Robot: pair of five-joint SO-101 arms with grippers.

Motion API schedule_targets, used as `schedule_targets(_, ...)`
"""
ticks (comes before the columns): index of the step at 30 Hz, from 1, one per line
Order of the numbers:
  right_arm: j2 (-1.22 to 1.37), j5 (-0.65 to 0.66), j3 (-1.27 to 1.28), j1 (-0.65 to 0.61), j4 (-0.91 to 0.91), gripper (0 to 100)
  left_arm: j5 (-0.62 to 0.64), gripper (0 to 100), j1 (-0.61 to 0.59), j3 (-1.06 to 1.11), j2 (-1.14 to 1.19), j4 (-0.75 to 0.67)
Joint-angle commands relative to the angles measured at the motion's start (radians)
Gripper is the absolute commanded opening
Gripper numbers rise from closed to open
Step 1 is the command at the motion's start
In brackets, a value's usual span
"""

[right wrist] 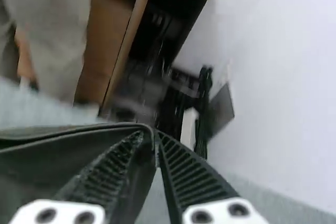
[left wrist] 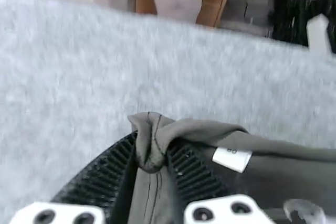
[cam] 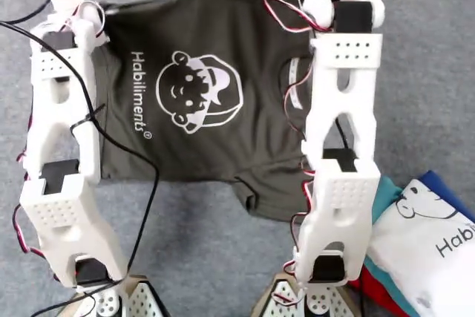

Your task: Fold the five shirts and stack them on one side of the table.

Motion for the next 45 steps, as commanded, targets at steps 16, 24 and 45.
schedule_targets(16,-0.012,0.014,-0.321,0.071,0.697,0.5,-0.057,2,-0.008,-0.032,-0.019,0.485)
schedule_targets(24,-0.272,0.002,0.082,0.025,0.694,0.5,-0.063,2,-0.031,-0.011,-0.081,0.483)
schedule_targets(45,-1.138,0.058,1.555,0.024,0.307,0.5,-0.204,2,-0.02,0.855,-0.542,0.175)
